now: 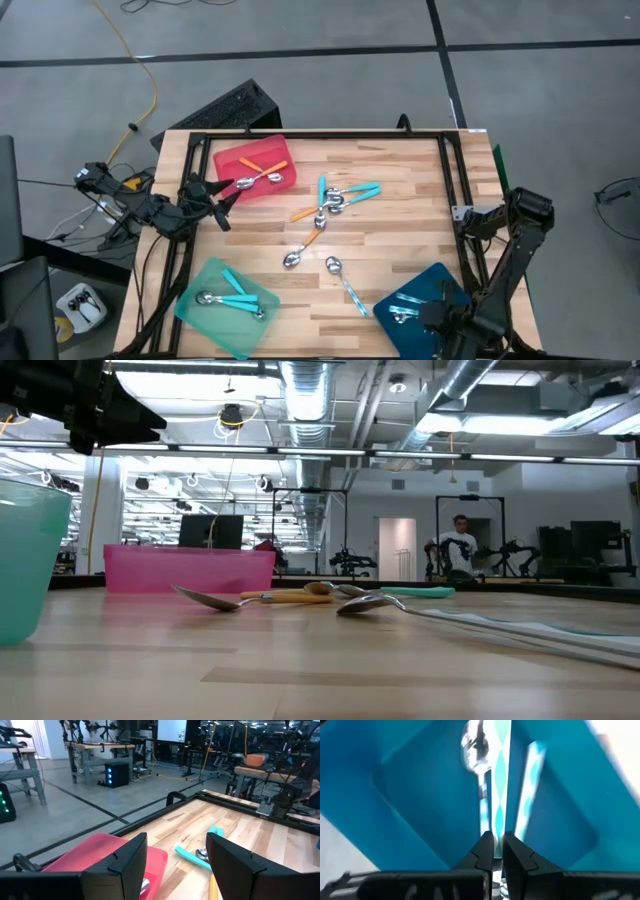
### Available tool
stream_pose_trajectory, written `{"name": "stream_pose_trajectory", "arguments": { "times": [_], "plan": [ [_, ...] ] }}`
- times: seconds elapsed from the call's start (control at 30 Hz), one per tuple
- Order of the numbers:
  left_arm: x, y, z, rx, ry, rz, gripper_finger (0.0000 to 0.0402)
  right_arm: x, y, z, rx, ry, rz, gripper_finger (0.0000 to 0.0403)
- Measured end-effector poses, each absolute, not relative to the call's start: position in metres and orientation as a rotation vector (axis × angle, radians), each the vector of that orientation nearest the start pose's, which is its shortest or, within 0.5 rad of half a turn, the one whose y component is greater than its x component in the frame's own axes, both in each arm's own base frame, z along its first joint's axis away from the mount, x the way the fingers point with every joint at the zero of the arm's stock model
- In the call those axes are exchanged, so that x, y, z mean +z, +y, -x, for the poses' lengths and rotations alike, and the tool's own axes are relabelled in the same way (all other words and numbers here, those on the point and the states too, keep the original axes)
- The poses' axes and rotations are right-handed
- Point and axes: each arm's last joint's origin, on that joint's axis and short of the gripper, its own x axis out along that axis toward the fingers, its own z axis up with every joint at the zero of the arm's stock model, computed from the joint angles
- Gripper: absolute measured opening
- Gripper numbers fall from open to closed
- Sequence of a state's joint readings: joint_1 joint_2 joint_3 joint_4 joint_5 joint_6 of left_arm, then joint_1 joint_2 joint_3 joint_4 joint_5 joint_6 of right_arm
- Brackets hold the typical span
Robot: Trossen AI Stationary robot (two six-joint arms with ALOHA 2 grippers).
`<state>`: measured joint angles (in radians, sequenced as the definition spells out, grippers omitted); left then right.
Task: Sort silverware by color (type)
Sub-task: Put the blue patterned spoon into the blue bin
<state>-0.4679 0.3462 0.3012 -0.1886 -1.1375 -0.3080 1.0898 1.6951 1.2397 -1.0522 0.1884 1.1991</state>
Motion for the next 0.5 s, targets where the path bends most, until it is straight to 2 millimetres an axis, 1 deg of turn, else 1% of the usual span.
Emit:
{"name": "stream_pose_trajectory", "arguments": {
  "times": [0.13,0.3,0.5],
  "plan": [
    [0.224,-0.020,-0.098,0.696,0.058,0.123,0.0190,0.201,0.265,-0.145,-0.095,1.379,-0.081,0.0044],
    [0.224,-0.019,-0.097,0.729,0.049,0.123,0.0190,0.192,0.261,-0.143,-0.106,1.387,-0.067,0.0044],
    [0.224,-0.019,-0.097,0.730,0.046,0.129,0.0190,0.183,0.261,-0.135,-0.110,1.384,-0.089,0.0044]
  ]
}}
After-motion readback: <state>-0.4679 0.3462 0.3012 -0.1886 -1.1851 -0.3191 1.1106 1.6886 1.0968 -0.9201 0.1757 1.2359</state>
